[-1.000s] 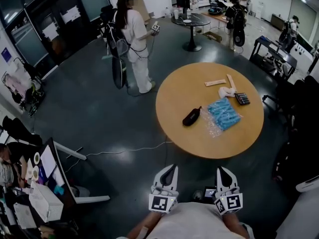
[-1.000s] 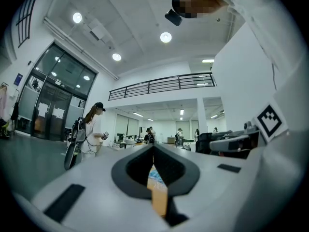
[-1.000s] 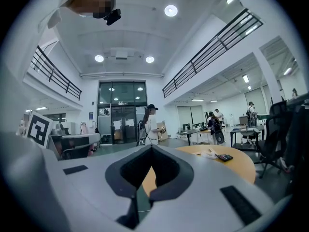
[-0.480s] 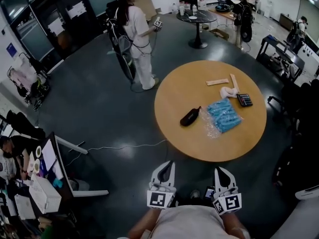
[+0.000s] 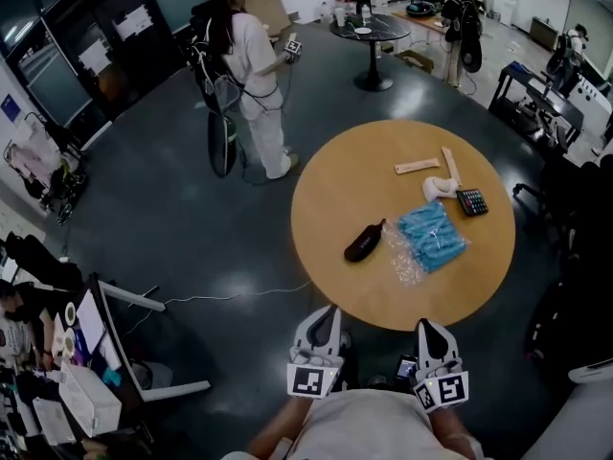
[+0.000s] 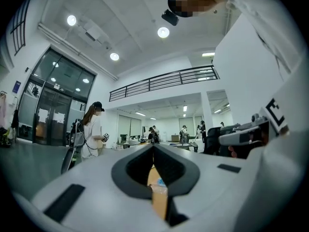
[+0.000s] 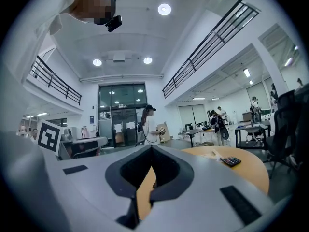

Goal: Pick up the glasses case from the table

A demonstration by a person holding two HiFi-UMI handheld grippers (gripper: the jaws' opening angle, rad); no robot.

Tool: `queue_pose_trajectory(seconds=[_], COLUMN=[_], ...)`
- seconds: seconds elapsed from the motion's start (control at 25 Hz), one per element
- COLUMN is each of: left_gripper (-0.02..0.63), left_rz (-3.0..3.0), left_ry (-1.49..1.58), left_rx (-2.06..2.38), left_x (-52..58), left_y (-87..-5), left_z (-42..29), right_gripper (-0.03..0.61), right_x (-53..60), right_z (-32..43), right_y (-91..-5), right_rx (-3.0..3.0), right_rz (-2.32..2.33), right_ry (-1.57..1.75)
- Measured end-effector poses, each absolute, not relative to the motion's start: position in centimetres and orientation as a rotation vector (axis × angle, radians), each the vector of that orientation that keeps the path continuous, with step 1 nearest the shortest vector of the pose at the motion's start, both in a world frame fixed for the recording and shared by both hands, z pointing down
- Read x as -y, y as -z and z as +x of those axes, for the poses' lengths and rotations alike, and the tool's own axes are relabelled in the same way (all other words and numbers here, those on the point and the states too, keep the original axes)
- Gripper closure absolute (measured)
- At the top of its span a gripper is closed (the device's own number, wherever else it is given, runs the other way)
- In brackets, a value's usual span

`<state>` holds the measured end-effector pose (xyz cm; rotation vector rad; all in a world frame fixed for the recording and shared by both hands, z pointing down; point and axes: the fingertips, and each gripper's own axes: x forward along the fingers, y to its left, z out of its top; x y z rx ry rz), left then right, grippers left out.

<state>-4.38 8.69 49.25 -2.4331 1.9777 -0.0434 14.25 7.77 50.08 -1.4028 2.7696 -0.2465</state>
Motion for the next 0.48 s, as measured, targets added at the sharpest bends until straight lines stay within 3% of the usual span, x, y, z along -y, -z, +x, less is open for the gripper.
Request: queue_pose_trajectory(seconds=[0.48], left_gripper=[0.606], left_rz=[-2.601], left_ry=[0.044], left_rx=[-1.848], left_x=[2.4], left_y=[-51.0], left_z=[-8.8], right_gripper=[0.563], right_x=[2.1], right_z=[9.0], right_y=[-48.2], right_rx=[-2.658], right_rz=[-1.57], right_ry=[0.214])
